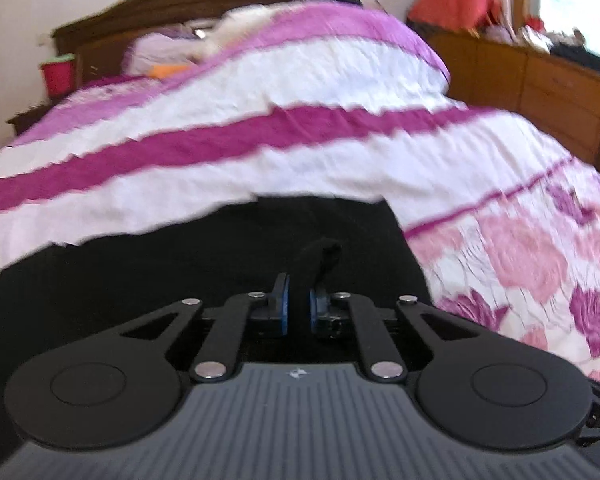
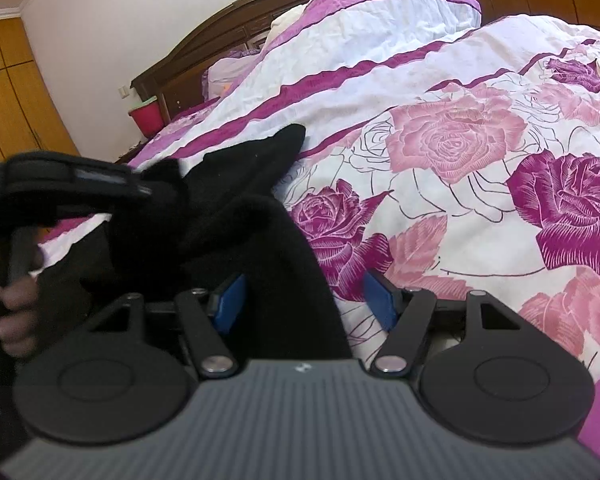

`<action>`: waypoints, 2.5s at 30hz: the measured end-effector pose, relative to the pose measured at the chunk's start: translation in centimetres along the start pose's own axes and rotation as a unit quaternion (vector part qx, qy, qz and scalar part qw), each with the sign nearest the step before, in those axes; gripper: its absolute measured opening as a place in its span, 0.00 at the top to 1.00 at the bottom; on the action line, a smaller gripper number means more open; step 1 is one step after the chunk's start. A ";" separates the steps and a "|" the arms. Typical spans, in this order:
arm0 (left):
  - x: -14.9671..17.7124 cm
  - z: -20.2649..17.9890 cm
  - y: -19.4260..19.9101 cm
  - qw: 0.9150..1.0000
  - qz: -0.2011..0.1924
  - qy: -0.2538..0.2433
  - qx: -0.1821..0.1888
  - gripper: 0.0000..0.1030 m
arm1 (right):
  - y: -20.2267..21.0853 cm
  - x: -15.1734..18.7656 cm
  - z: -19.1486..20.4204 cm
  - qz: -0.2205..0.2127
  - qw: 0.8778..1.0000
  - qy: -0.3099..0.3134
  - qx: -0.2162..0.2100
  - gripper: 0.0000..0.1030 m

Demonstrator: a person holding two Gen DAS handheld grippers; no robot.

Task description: Fold small clothes

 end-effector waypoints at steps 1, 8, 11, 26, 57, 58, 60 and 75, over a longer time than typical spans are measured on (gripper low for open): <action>-0.6 1.0 0.9 1.000 -0.015 0.005 -0.005 0.90 | 0.0 0.0 0.0 0.000 1.000 0.001 0.000 0.36; -2.8 9.6 5.0 0.995 -0.053 0.070 -0.047 0.90 | 0.0 0.0 0.1 0.002 1.000 0.004 0.004 0.36; -1.9 13.5 5.6 0.992 -0.050 0.091 -0.072 0.90 | -0.1 0.0 0.2 0.005 1.000 0.009 0.007 0.36; 3.1 27.7 7.5 0.971 0.005 0.158 -0.180 0.88 | 0.2 -1.0 1.6 0.052 0.995 0.081 0.026 0.35; 1.8 23.9 0.8 0.978 -0.002 0.190 -0.085 0.45 | -13.3 -9.6 0.4 0.059 0.995 0.083 0.013 0.35; 1.7 23.7 0.7 0.978 0.000 0.192 -0.077 0.56 | -13.4 -9.8 0.4 0.058 0.995 0.086 0.011 0.35; 1.6 23.3 0.9 0.979 0.001 0.196 -0.063 0.78 | -13.7 -10.3 0.5 0.056 0.995 0.083 0.006 0.34; -2.5 22.7 -0.9 0.987 -0.054 0.114 -0.098 0.89 | -13.7 -11.8 0.6 -0.010 0.988 0.129 0.082 0.91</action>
Point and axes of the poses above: each gripper's, at about its wrist camera, not at the fingertips, and y roughly against the way its jaws point, z to its left, x to its underside, the point moved 10 cm from there along -y, roughly the way its jaws point, and after that the axes turned 14 degrees about y, right-handed, at the moved point
